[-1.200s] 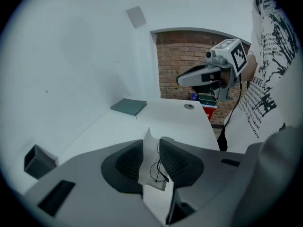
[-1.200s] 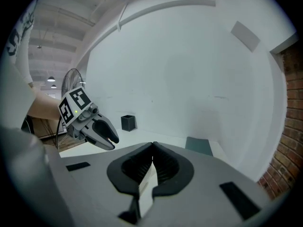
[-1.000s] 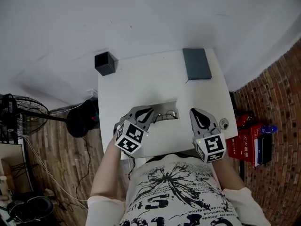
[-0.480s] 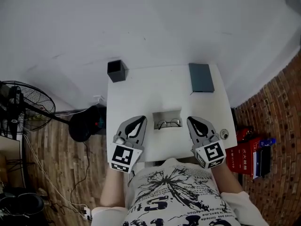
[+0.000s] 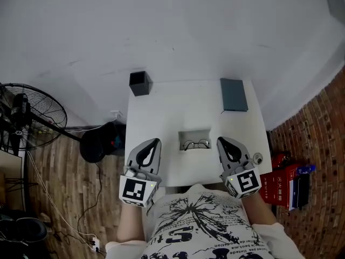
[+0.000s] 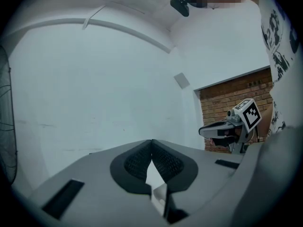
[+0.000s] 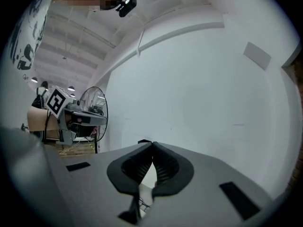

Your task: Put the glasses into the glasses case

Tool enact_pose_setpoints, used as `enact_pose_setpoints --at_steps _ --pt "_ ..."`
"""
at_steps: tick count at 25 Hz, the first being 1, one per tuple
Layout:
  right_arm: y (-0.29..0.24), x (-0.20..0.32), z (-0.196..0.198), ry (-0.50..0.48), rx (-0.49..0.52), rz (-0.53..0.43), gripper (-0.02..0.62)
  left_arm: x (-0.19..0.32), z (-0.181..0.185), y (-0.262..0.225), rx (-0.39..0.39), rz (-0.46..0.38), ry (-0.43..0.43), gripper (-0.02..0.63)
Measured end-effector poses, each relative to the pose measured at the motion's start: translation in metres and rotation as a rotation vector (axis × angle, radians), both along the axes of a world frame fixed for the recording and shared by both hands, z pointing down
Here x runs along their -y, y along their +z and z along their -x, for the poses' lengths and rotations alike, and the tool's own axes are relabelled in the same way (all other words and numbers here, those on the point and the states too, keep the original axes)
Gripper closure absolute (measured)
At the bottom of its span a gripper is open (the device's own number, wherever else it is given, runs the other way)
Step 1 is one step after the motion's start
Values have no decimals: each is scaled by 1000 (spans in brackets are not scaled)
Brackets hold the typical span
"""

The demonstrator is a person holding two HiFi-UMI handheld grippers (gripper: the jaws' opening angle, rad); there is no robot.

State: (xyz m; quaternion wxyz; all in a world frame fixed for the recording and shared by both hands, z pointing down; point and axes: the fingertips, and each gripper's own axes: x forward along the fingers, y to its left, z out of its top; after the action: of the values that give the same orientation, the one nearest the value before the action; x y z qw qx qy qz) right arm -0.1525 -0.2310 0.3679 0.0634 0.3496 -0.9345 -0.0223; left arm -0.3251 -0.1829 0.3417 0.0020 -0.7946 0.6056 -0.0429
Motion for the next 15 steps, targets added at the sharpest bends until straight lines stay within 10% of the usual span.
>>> enact_pose_setpoints --at_steps 15 --pt "9 6 -1 -5 -24 11 583 10 -12 11 -4 25 43 592"
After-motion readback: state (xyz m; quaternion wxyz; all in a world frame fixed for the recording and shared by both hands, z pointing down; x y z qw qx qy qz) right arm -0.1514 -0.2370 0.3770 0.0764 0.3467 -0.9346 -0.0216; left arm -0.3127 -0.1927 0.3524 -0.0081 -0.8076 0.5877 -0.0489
